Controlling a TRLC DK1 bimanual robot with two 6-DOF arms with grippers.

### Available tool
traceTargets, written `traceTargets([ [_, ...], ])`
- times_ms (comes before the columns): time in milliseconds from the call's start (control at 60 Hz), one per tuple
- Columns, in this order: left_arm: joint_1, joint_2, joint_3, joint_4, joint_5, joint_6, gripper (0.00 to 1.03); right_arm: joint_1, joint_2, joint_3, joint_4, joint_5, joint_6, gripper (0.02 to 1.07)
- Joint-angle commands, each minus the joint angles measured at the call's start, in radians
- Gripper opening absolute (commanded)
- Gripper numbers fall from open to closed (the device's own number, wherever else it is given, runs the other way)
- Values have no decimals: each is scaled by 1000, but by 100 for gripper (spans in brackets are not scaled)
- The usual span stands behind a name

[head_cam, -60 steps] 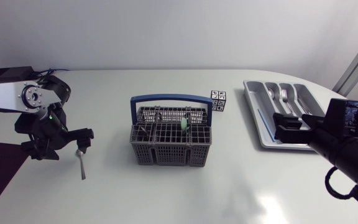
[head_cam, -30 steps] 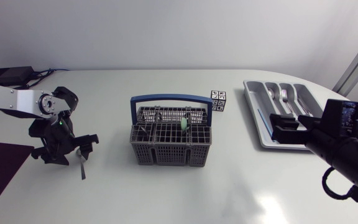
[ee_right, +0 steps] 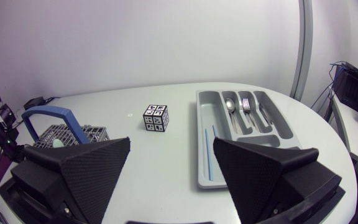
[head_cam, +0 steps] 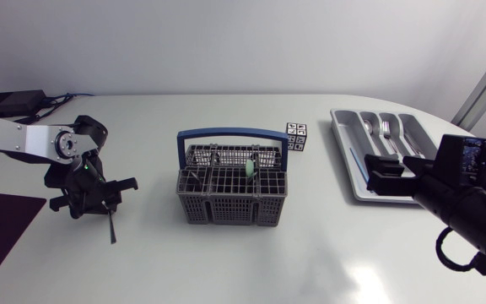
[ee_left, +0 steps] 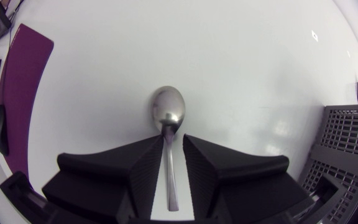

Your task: Transfer all utensils from the basket to the drawer tray.

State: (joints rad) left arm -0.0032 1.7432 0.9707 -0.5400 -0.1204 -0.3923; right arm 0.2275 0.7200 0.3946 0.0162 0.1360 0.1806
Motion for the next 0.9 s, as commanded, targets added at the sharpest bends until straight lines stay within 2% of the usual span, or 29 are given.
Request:
traceTargets([
  [0, -6, 32, -26, -3, 4, 6, 24, 6, -8, -13, -1, 13, 22, 99],
  [217, -14, 65, -23, -2, 4, 3, 22, 7, -25, -19, -2, 13, 22, 99],
  [300, -18, 64, -26, 17, -8, 7, 4, 6, -31, -19, -5, 16, 22, 99],
  [517, -40, -1, -43, -9, -10, 7, 4, 7, -47, -14, -24, 17, 17, 99],
  [750, -57, -244, -35, -55, -7, 32, 4, 10, -48, 13, -70, 20, 14, 99],
  [883, -70, -401, -26, -74, 53, 41, 4, 18, -48, 50, -131, 16, 31, 99],
])
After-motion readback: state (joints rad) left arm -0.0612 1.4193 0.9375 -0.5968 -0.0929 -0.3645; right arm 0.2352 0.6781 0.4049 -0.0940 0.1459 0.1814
